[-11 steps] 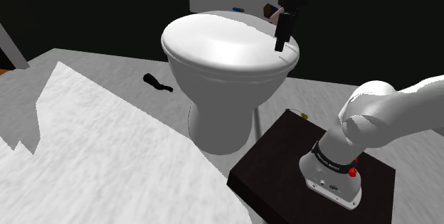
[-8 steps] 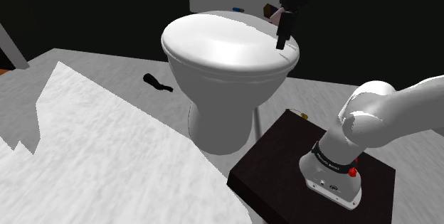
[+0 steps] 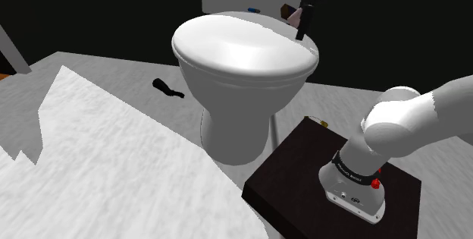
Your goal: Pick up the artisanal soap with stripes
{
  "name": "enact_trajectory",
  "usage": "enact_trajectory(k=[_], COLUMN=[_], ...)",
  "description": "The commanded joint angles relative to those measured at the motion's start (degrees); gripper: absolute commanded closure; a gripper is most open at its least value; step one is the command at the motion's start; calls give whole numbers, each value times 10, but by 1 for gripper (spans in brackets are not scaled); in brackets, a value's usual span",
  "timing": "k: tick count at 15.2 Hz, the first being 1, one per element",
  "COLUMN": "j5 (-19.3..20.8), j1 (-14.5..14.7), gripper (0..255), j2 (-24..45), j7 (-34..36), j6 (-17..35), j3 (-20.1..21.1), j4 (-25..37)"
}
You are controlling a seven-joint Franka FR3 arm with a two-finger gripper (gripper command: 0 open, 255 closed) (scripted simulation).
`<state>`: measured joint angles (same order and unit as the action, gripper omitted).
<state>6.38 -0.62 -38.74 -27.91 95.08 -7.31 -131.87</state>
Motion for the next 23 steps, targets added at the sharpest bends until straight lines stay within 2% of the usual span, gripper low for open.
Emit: enact_trajectory(k=[1,6,10,15,19,23], j5=[12,25,16,-25,-87,-89], j1=[0,6,18,39,52,50], gripper=[0,0,0,0,0,0], j2=[14,70,125,208,287,286], j7=[-41,-142,-225,-337,-435,-439], j6=[23,79,118,153,165,188], j3=[-24,-86,-135,-199,-249,-249], j4=[10,56,107,191,275,251])
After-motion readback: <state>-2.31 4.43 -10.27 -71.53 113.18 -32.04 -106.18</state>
